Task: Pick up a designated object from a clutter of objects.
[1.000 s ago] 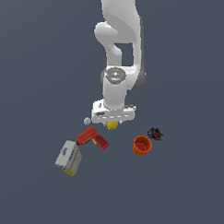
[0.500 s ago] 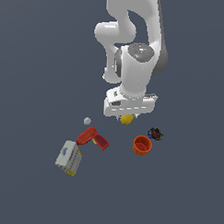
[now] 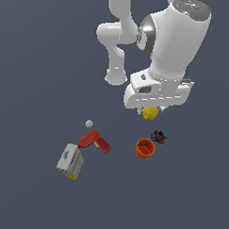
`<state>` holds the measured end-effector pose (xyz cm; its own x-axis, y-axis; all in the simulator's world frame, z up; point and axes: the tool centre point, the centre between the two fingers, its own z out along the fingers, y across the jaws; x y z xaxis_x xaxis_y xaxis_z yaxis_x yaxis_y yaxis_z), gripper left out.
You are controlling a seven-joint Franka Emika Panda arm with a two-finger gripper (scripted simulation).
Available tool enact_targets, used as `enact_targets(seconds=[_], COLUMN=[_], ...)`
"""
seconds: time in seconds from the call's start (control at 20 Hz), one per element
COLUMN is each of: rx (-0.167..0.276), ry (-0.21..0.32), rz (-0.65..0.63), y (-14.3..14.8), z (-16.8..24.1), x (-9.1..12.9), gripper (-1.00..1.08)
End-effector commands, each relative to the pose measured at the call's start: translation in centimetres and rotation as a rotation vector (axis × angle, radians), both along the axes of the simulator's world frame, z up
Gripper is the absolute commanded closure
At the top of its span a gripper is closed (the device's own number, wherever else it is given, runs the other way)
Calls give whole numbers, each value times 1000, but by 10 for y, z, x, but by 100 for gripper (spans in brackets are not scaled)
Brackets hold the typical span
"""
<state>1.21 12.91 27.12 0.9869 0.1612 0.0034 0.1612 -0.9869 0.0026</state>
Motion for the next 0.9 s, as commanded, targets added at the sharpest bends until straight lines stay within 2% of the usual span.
enact_targets(seconds=[0.0, 0.45, 0.85], rx=[0, 1, 2], ry=[1, 2, 4], rz=[-1, -1, 0], y=[15, 58, 78], z=[23, 84, 112], x=[6, 25, 35], gripper=[108, 108, 108])
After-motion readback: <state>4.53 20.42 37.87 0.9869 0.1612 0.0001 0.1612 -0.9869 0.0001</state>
